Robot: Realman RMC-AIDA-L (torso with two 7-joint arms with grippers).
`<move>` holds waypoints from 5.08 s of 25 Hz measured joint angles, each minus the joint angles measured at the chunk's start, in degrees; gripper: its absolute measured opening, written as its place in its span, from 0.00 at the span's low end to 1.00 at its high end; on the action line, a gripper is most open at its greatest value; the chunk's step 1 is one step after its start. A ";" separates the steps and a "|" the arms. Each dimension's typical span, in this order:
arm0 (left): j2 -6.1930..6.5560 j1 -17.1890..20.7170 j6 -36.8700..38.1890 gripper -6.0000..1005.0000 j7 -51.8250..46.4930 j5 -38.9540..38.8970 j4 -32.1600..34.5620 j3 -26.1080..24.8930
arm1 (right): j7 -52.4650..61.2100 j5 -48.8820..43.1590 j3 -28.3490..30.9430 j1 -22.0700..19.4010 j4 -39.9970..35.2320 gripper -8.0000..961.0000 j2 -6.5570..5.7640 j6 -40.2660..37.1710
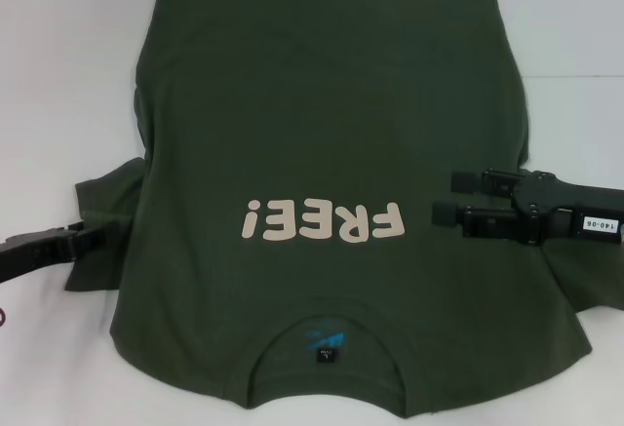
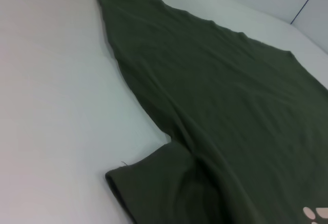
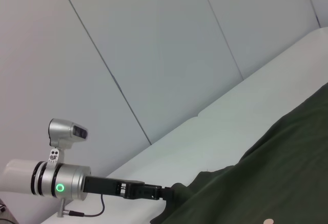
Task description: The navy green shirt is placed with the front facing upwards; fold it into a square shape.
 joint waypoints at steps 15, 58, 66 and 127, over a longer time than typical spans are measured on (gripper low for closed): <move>-0.32 -0.65 -2.29 0.11 -0.39 0.77 0.13 1.00 | 0.07 0.00 0.09 0.00 0.00 0.96 0.16 0.00; 2.24 -2.59 -8.84 0.02 -2.53 5.73 9.44 0.91 | 0.05 0.00 0.98 -0.18 1.61 0.96 0.78 0.83; 2.38 -3.08 -10.15 0.03 -2.27 5.72 9.44 0.99 | -0.12 0.00 1.03 -0.18 1.59 0.95 0.79 0.83; -2.01 -5.96 20.36 0.78 20.51 -13.95 -4.79 13.94 | 22.86 0.63 2.56 -4.53 1.47 0.95 -7.81 8.12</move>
